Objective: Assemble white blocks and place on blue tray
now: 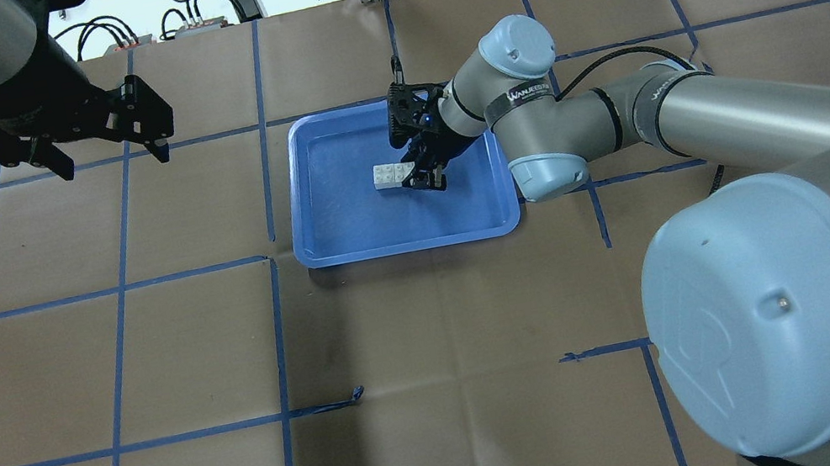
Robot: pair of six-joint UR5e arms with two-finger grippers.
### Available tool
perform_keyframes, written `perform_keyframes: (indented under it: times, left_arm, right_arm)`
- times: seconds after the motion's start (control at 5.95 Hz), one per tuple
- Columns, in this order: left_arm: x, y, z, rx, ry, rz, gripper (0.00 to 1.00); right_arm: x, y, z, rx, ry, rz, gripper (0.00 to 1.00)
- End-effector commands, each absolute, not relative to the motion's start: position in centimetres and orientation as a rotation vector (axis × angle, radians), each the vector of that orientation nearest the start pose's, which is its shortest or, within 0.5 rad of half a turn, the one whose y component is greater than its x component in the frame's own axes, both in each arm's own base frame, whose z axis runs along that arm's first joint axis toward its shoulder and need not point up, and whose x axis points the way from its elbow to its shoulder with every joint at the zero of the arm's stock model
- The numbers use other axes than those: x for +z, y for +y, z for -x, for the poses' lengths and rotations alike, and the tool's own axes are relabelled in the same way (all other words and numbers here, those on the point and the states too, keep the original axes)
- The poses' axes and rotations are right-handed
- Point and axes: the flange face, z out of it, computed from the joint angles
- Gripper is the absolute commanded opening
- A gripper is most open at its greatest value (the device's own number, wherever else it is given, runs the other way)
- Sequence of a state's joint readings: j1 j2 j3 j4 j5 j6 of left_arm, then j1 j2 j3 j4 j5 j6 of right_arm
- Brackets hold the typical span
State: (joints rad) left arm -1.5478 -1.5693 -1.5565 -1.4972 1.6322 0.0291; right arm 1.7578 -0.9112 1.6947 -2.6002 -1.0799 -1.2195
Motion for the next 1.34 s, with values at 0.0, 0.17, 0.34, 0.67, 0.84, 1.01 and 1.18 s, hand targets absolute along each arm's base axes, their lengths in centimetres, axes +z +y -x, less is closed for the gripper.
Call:
perform_keyframes:
  times: [0.0,0.17,0.34,0.67,0.84,1.01,1.18]
  left_arm:
    - [50.32,-50.23,11.57,-0.132,3.075,-0.005,0.99]
    - [50.09,-50.19,11.57,-0.125,3.076,-0.006,0.99]
    - [49.88,-50.08,11.65,-0.120,3.076,-0.008,0.99]
    - [49.87,-50.08,11.65,-0.120,3.076,-0.008,0.99]
    - [49.78,-50.05,11.65,-0.116,3.076,-0.008,0.99]
    - [49.78,-50.05,11.65,-0.116,3.076,-0.008,0.99]
    - [49.78,-50.05,11.65,-0.116,3.076,-0.008,0.99]
  right_arm:
    - [16.04,-61.13,-29.91,-0.637,2.054,1.854,0.24]
    - [16.04,-61.13,-29.91,-0.637,2.054,1.854,0.24]
    - [16.04,-61.13,-29.91,-0.637,2.054,1.854,0.24]
    - [15.94,-61.13,-29.91,-0.636,2.054,1.853,0.24]
    - [15.94,-61.13,-29.91,-0.636,2.054,1.853,0.26]
    - [15.92,-61.12,-29.91,-0.634,2.054,1.852,0.38]
    - [15.74,-61.13,-29.91,-0.632,2.055,1.852,0.40]
